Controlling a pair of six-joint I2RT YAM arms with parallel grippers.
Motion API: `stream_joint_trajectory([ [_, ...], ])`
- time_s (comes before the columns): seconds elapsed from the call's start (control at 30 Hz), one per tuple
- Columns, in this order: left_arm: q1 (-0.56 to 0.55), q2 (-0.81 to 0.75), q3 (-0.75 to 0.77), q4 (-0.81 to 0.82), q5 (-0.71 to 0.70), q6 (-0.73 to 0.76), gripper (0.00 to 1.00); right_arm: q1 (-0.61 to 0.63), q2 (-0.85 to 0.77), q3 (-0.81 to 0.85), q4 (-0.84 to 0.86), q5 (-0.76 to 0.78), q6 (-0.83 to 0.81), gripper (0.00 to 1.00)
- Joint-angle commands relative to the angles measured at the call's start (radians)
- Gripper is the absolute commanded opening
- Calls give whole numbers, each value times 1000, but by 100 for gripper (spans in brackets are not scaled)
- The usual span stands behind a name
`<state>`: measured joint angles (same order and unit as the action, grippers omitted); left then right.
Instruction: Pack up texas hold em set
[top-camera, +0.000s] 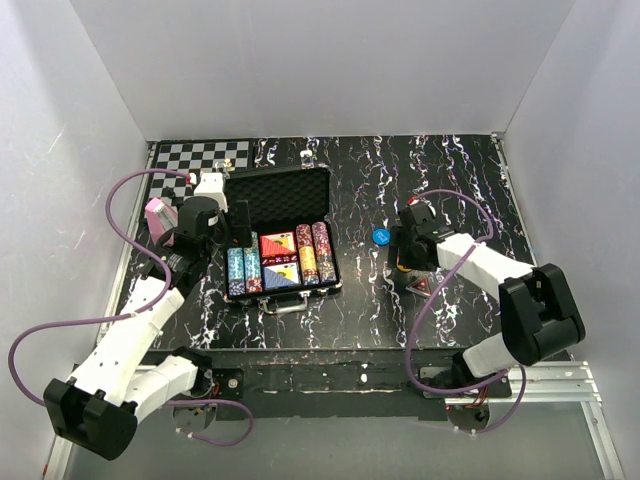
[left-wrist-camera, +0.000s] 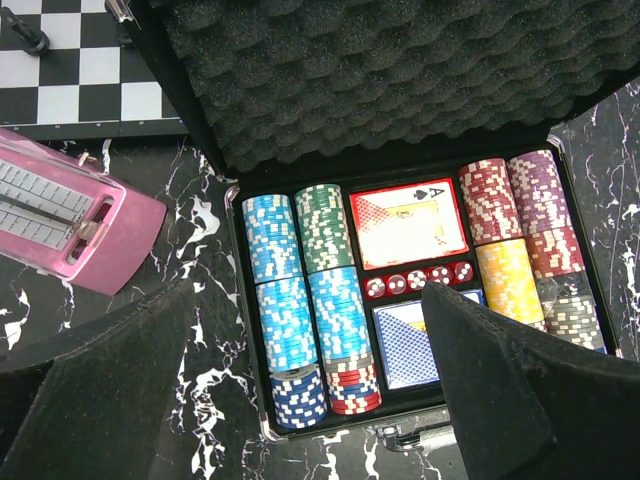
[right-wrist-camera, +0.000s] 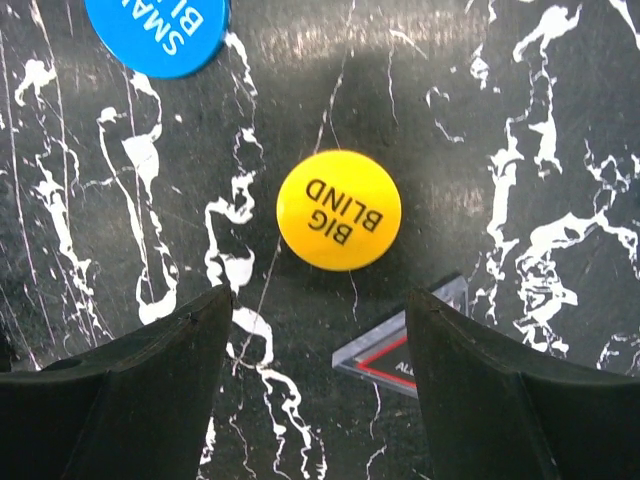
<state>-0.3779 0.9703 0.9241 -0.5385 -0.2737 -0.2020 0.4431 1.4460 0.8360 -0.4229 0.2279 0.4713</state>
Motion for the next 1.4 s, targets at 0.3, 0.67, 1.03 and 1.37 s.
stream_joint_trajectory([
  [0.3,-1,-18,-4,20,1,7,98,-43,82,63,70,-24,-40,76],
  [0.67,-1,-16,-7,18,1,9,98,-61,132,68,95,-27,-56,74],
  [1.03,-1,-15,-7,20,1,9,98,-67,143,75,90,-53,-63,65],
  [1.37,-1,-13,-8,20,2,10,98,-67,159,80,81,-55,-62,49],
])
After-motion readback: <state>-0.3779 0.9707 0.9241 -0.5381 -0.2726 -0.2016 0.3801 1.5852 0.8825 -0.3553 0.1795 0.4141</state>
